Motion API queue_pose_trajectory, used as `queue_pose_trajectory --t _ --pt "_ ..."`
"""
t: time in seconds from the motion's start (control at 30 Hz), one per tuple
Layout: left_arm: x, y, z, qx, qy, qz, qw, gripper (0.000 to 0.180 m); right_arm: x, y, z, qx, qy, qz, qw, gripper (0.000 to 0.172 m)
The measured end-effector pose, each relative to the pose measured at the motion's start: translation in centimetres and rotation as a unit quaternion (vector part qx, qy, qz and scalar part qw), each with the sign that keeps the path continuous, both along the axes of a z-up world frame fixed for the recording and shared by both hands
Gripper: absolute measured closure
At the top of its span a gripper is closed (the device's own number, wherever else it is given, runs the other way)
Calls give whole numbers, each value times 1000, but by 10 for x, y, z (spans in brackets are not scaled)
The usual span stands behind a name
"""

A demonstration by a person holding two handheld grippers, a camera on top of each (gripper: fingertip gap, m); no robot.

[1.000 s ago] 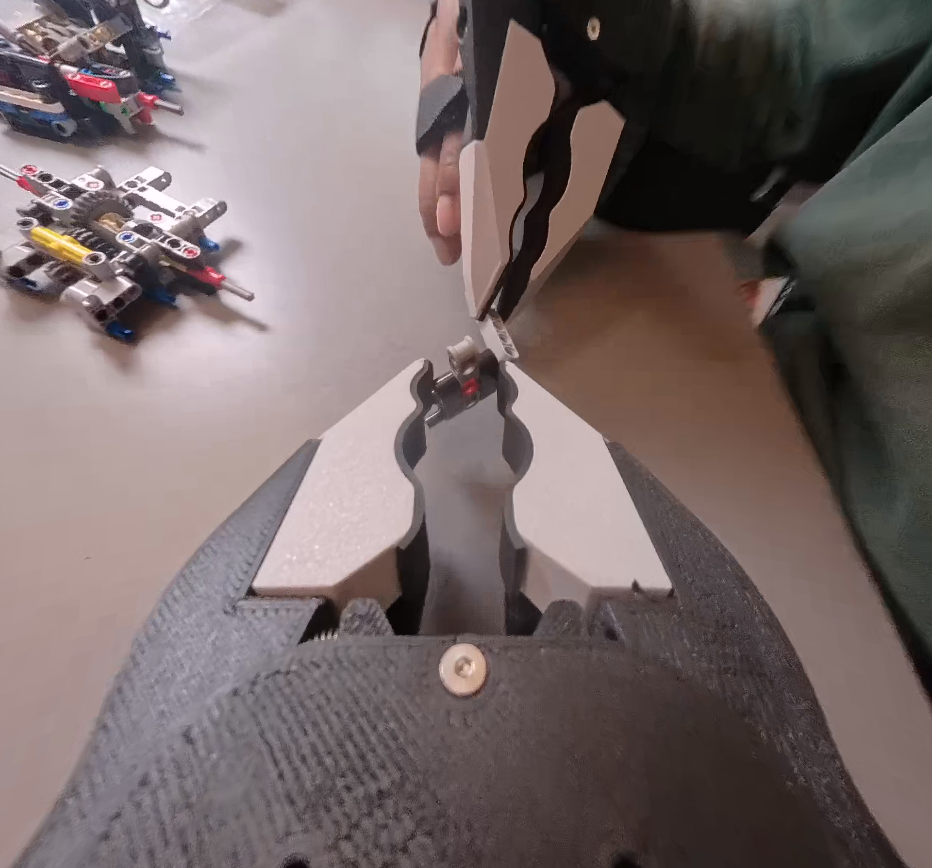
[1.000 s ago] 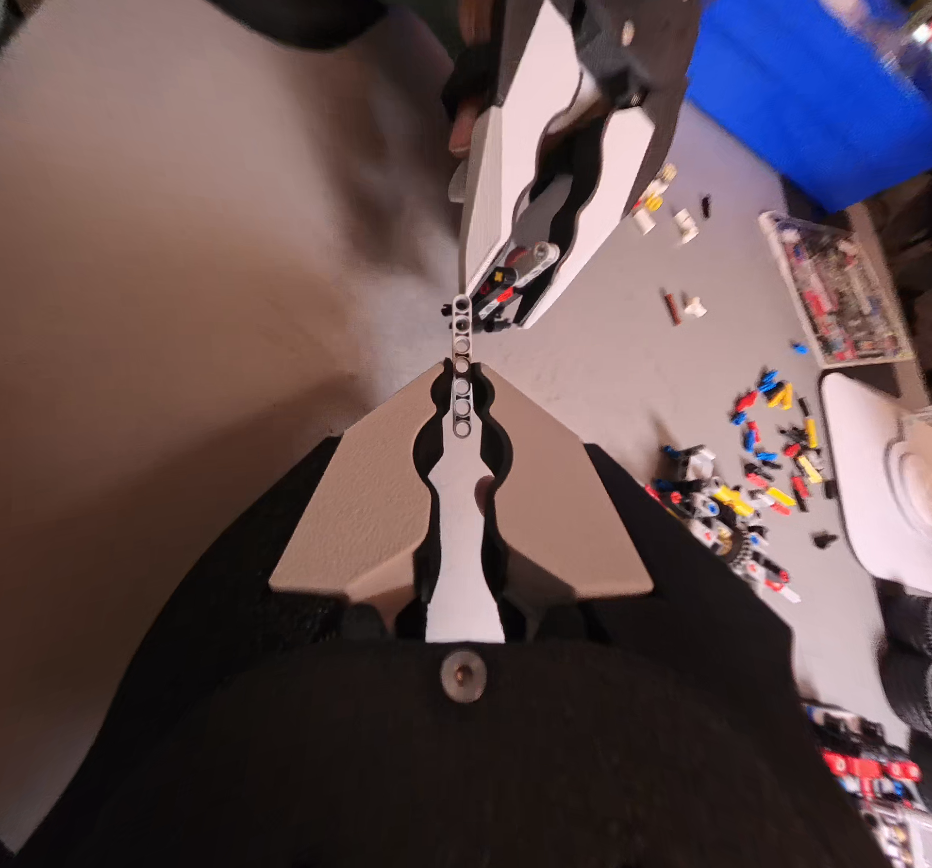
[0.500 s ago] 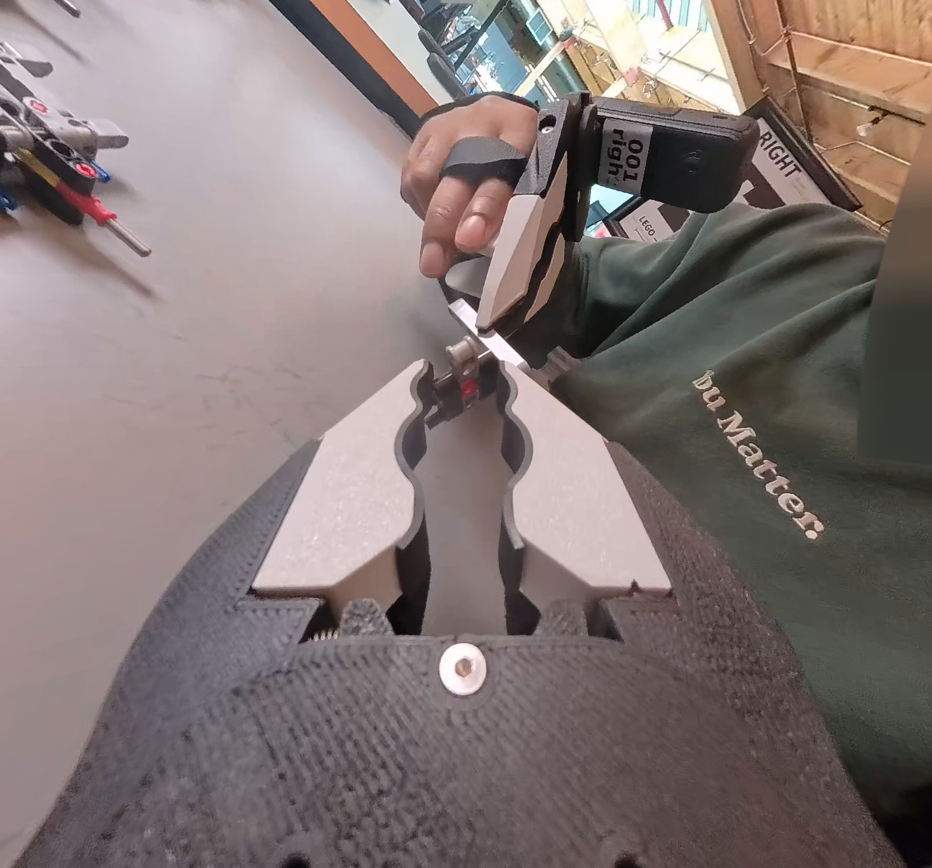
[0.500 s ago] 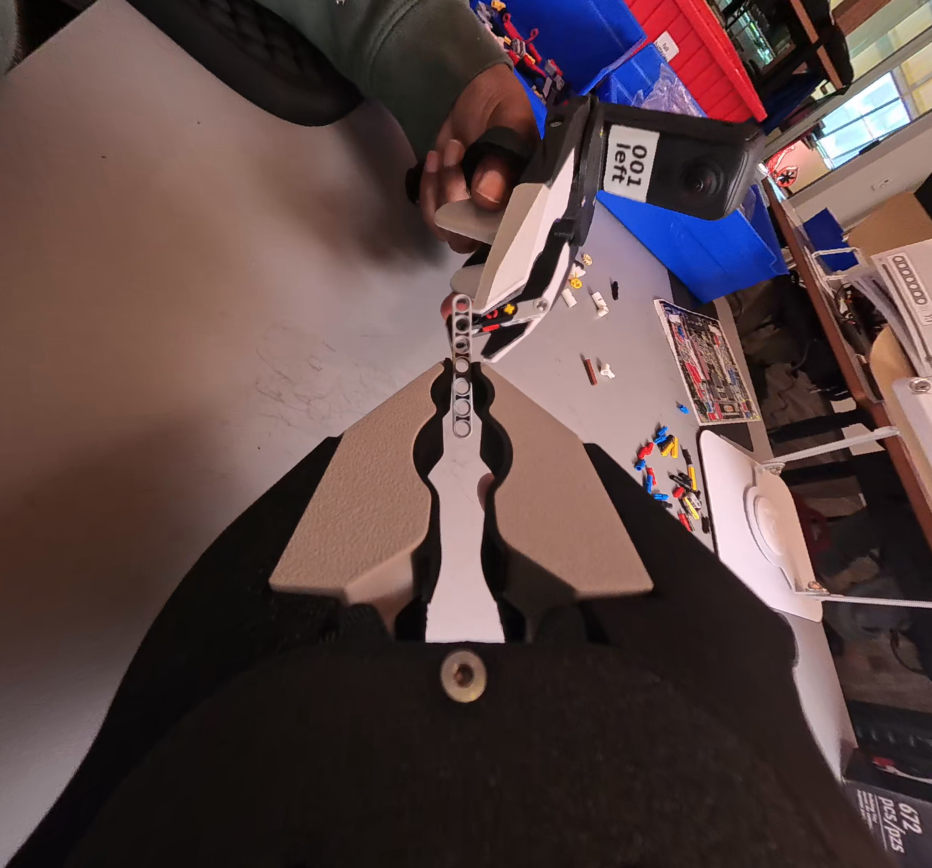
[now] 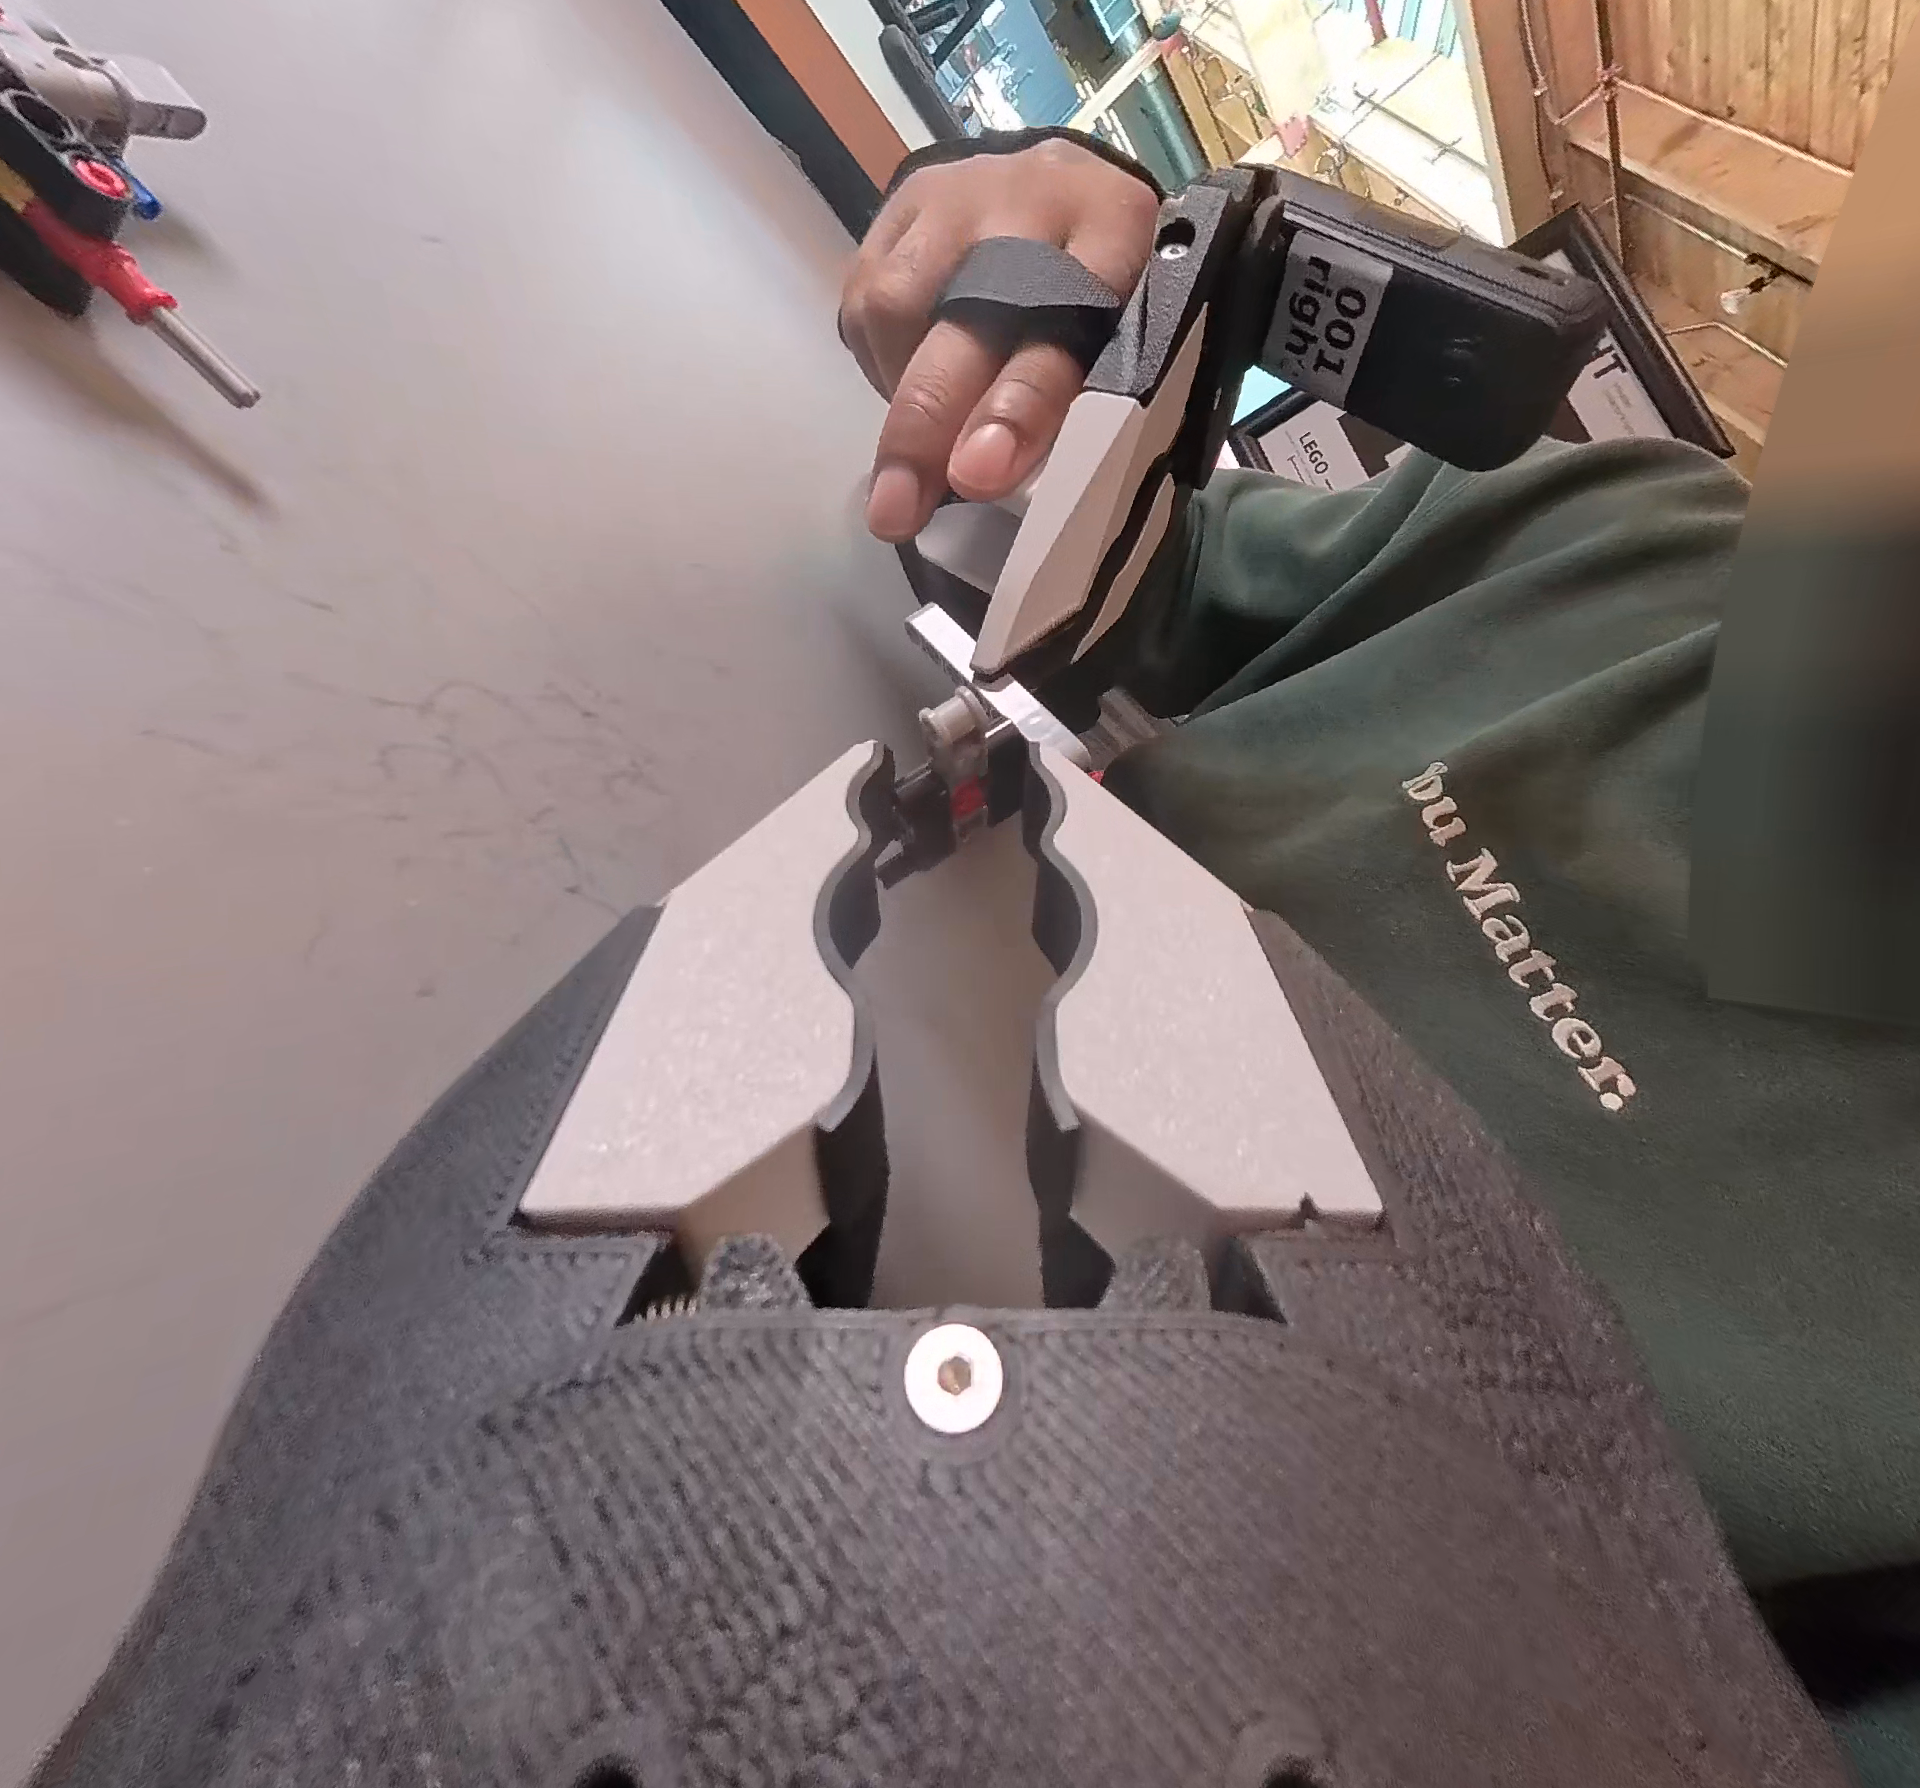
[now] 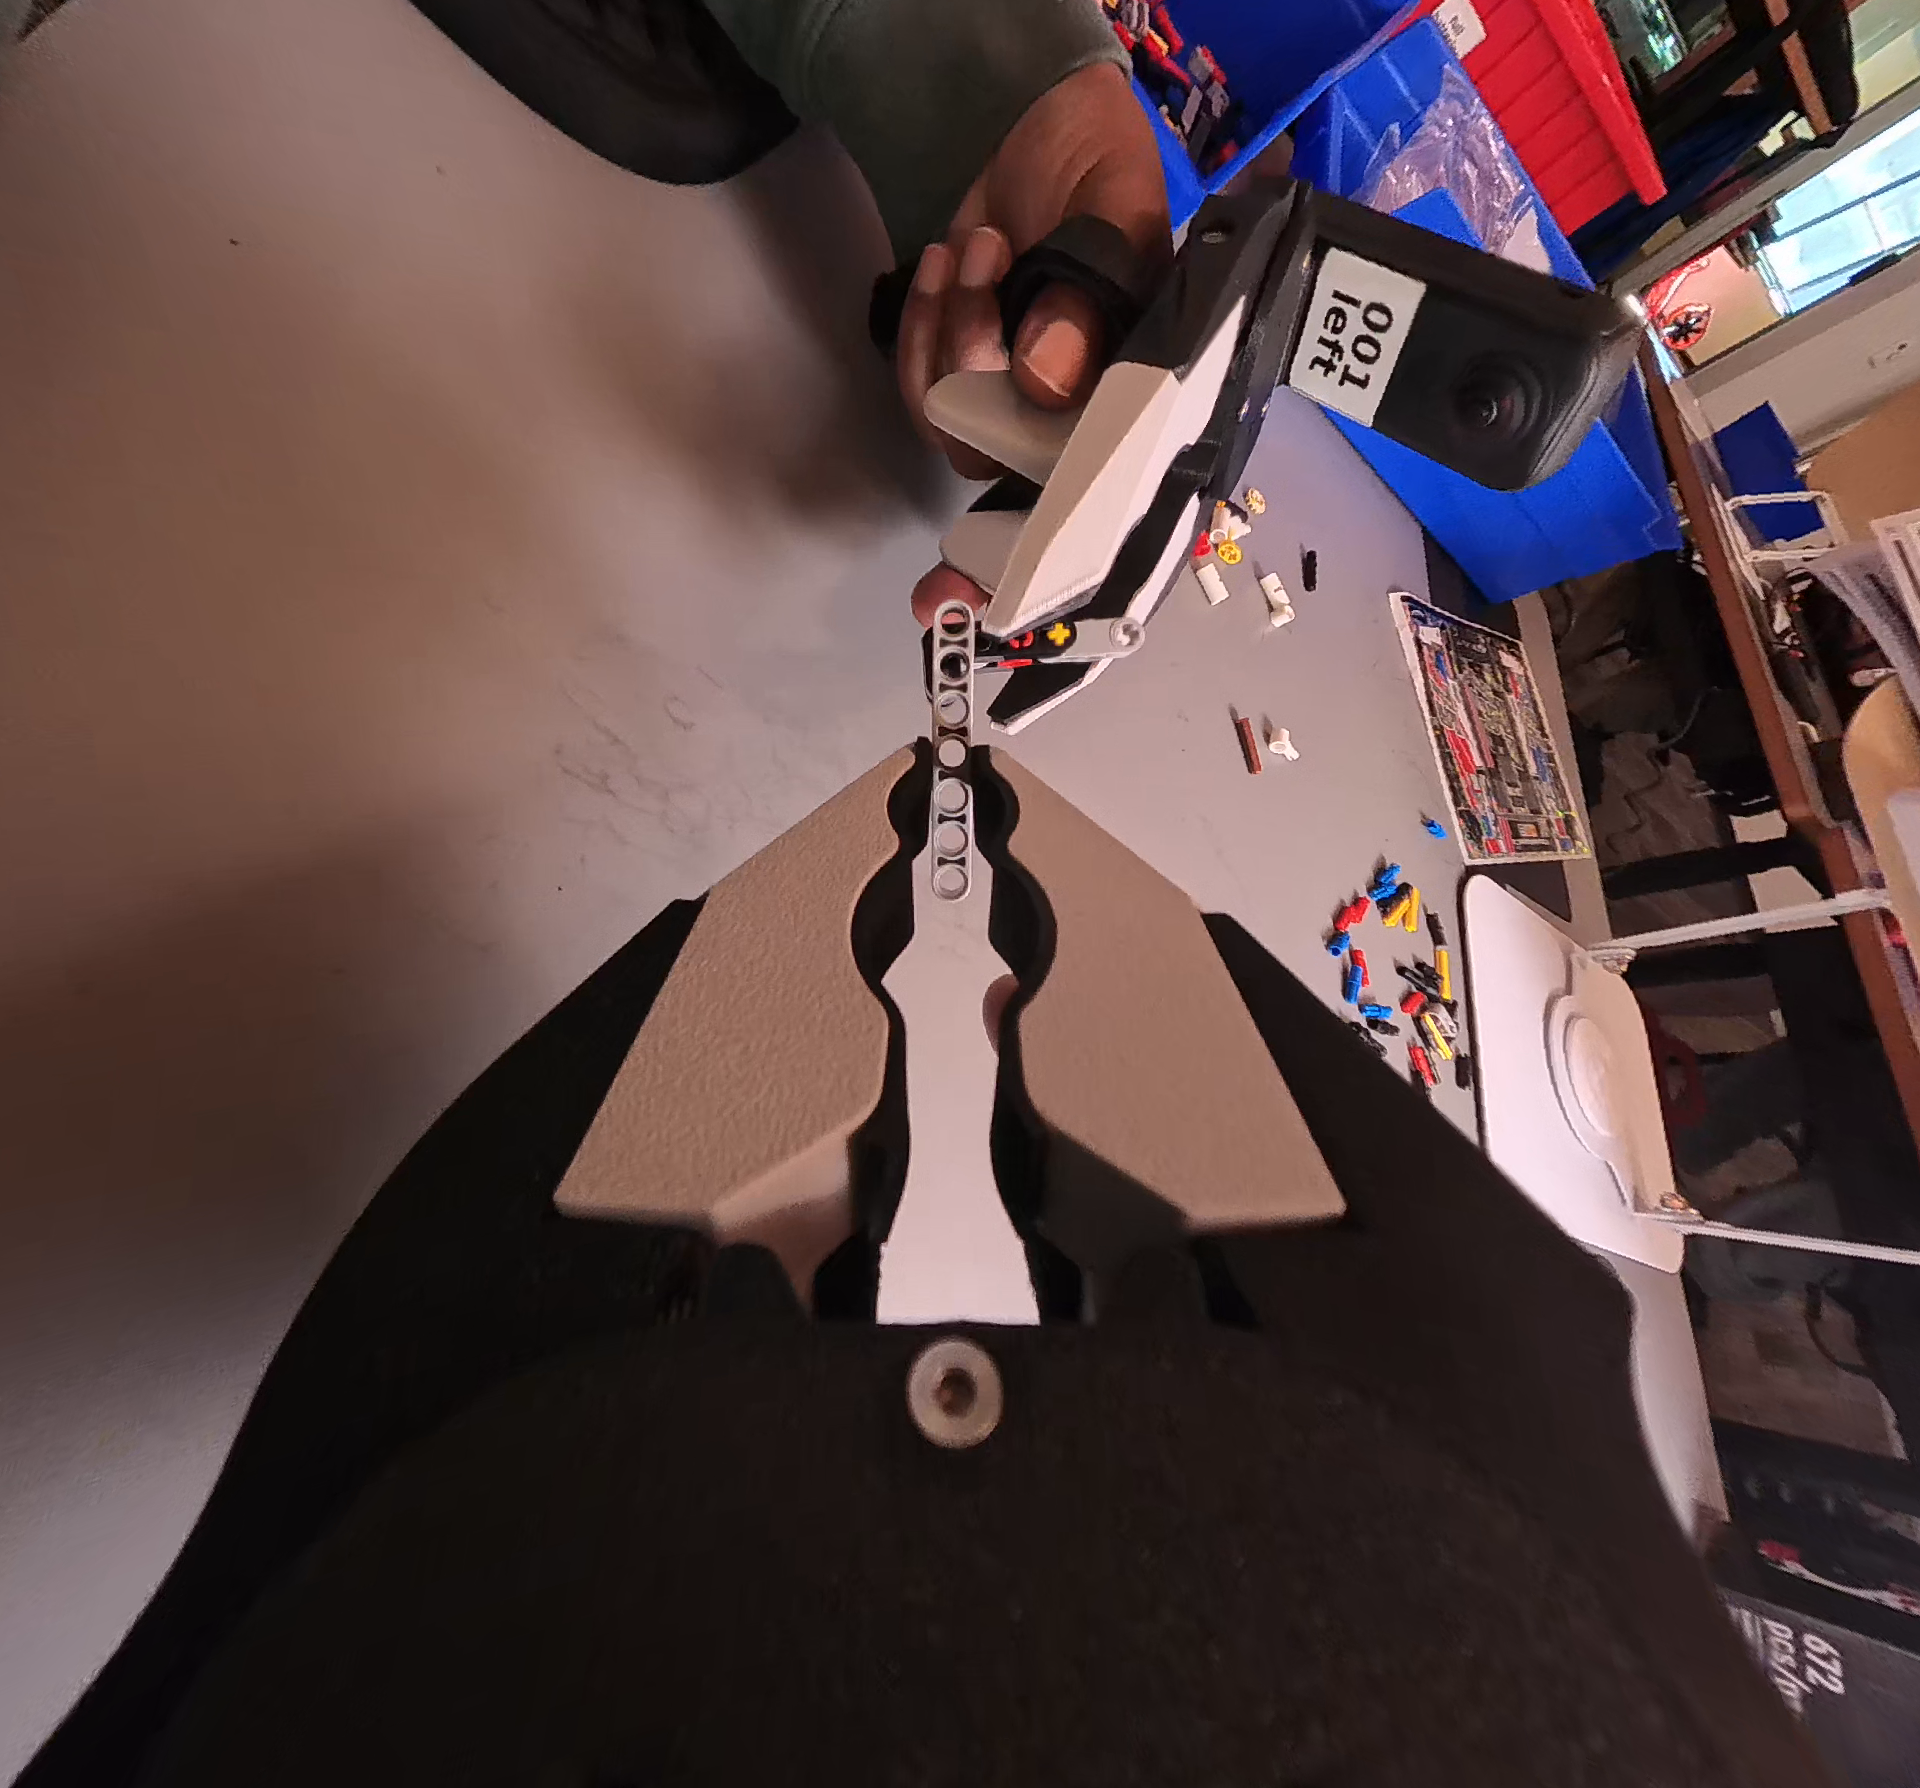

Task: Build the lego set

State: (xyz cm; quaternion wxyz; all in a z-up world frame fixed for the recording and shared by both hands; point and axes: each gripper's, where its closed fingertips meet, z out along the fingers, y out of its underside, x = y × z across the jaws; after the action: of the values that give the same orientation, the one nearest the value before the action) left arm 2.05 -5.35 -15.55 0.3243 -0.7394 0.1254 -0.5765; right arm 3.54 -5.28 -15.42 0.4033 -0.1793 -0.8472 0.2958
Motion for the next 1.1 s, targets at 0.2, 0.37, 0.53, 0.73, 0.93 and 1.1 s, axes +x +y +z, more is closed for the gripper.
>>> queue_pose_trajectory --t 0.2,0.37,0.53,0.73,0.93,1.1 --pt "-2 2 -3 -21 -4 7 1000 157 0 2 -5 26 -8 -7 1000 166" --pt "-2 3 -7 -36 -3 15 999 157 -2 5 -12 51 -18 -18 998 167" --pt "-4 8 -13 -59 7 35 998 158 -6 10 -22 90 -33 -42 994 167" --pt "-6 17 -27 -69 60 77 993 158 -10 19 -41 88 -61 -71 992 163" --pt "-5 20 -34 -74 83 92 990 158 -13 14 -46 61 -66 -68 994 161" --pt "-10 23 -34 -75 87 108 988 158 -16 12 -39 41 -42 -65 996 161"
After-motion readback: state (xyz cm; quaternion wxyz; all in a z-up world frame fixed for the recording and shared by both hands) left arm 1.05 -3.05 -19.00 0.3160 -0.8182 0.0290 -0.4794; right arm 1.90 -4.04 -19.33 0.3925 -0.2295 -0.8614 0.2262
